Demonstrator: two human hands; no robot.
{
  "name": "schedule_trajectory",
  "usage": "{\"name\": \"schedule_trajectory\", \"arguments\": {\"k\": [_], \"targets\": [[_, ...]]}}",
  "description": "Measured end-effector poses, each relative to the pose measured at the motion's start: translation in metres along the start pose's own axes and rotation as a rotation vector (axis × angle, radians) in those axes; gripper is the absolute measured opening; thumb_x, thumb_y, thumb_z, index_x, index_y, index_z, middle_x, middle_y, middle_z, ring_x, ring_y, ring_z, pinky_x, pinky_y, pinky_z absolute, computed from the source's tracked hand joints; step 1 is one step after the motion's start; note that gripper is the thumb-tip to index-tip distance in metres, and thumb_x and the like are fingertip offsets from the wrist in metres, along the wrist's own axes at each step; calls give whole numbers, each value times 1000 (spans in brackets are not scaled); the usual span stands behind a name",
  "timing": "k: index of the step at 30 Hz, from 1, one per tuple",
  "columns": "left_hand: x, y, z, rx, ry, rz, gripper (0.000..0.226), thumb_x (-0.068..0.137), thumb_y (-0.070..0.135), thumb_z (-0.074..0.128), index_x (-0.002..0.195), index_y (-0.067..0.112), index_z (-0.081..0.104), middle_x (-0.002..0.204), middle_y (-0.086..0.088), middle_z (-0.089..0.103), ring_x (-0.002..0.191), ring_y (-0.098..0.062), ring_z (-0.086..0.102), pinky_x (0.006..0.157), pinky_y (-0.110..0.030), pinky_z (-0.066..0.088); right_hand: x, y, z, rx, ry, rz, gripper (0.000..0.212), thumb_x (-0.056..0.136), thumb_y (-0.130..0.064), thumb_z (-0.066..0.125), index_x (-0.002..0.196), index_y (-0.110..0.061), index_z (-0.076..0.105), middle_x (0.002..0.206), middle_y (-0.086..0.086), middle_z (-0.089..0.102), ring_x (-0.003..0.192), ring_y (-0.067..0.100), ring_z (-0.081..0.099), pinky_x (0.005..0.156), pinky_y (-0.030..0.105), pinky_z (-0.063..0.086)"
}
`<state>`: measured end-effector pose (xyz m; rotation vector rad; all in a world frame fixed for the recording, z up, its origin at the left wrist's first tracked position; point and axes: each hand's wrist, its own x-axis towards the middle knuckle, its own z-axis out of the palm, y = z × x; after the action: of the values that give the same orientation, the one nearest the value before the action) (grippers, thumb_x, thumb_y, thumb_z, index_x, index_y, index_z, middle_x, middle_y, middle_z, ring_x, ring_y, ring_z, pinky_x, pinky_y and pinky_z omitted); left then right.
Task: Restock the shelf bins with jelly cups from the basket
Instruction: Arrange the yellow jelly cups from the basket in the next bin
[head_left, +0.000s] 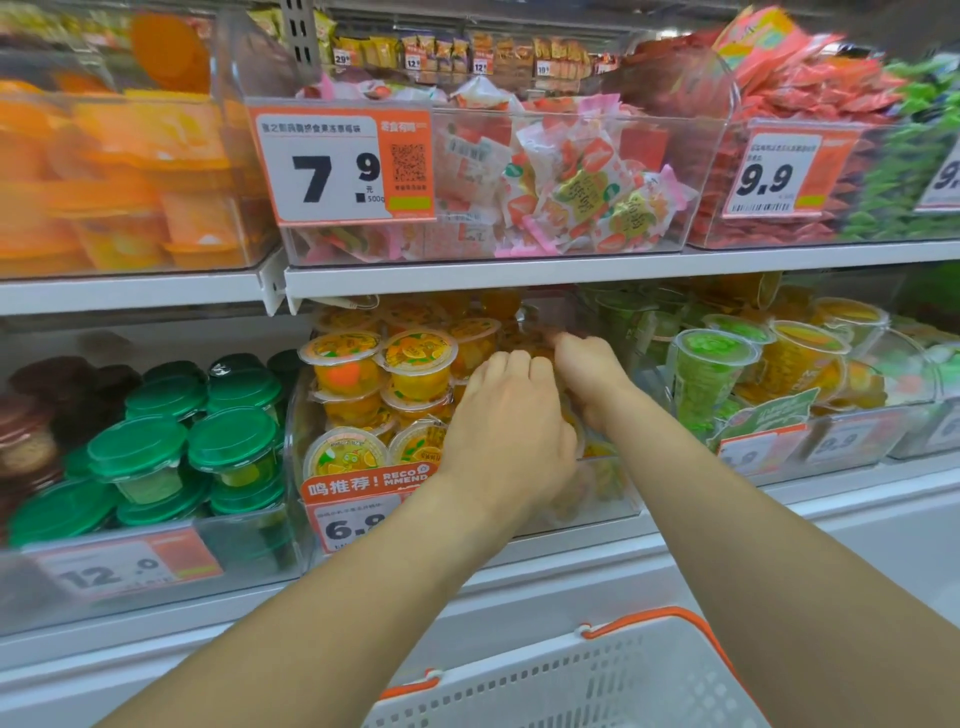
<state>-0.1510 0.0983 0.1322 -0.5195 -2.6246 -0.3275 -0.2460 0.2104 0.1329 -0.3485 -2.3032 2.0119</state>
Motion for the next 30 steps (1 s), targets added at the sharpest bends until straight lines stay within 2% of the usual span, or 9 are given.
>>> {"name": "schedule_trajectory", "arguments": {"k": [2,4,9,12,17,21,24,28,30], "targets": [[-9,-4,-8,13,51,32,25,88,25,49,106,11,57,104,-6,56,101,-24,50,92,-37,43,-3,4,-3,20,6,-9,49,87,-34,54,125,-4,55,116,13,65,102,29,64,93,47,54],[-18,-8,-17,34,83,53,26,85,25,46,101,10,59,99,-6,56,95,-25,51,87,-41,46,-3,9,-7,33,6,-3,68,76,-35,62,134,-2,48,122,16,63,106,33,64,95,52,53],[-34,-23,-40,96,83,6,33,85,31,40,106,15,59,105,-2,56,102,-21,50,94,-38,45,0,26,-13,-104,25,-85,100,52,-50,81,137,-6,53,129,10,64,113,30,64,97,48,54],[-37,-32,-45,84,109,-59,38,86,30,45,117,13,58,119,-3,56,116,-22,49,107,-40,40,-13,24,-10,-236,65,-174,92,57,-64,76,130,-10,62,123,6,68,112,24,64,98,42,52],[-40,-43,-36,136,16,-170,67,90,32,48,153,15,30,159,-7,29,150,-26,18,124,-46,12,-21,19,1,-337,71,-240,54,82,-54,71,113,-11,68,104,4,69,103,23,62,88,34,49],[-43,-51,-32,162,-20,-186,70,92,36,43,156,19,21,161,-3,26,151,-24,14,125,-48,6,-17,19,-5,-391,14,-255,66,76,-63,72,117,-11,67,109,5,71,102,24,66,90,38,54],[-44,-53,-33,148,8,-192,72,84,38,34,154,18,28,158,-3,32,149,-24,20,124,-47,9,-15,18,-11,-424,67,-245,78,72,-59,79,129,-10,61,125,10,65,116,29,60,94,36,50],[-45,-52,-32,135,17,-176,68,88,35,41,153,18,30,157,-4,34,148,-24,23,124,-47,10,-12,15,-8,-433,114,-159,57,66,-57,81,99,-11,73,100,10,72,95,27,65,73,30,48],[-46,-54,-33,127,23,-170,68,87,36,40,152,18,31,157,-4,35,148,-25,25,124,-48,10,-7,12,-2,-437,104,-119,61,58,-61,78,93,-12,72,95,9,71,96,30,64,80,36,53]]}}
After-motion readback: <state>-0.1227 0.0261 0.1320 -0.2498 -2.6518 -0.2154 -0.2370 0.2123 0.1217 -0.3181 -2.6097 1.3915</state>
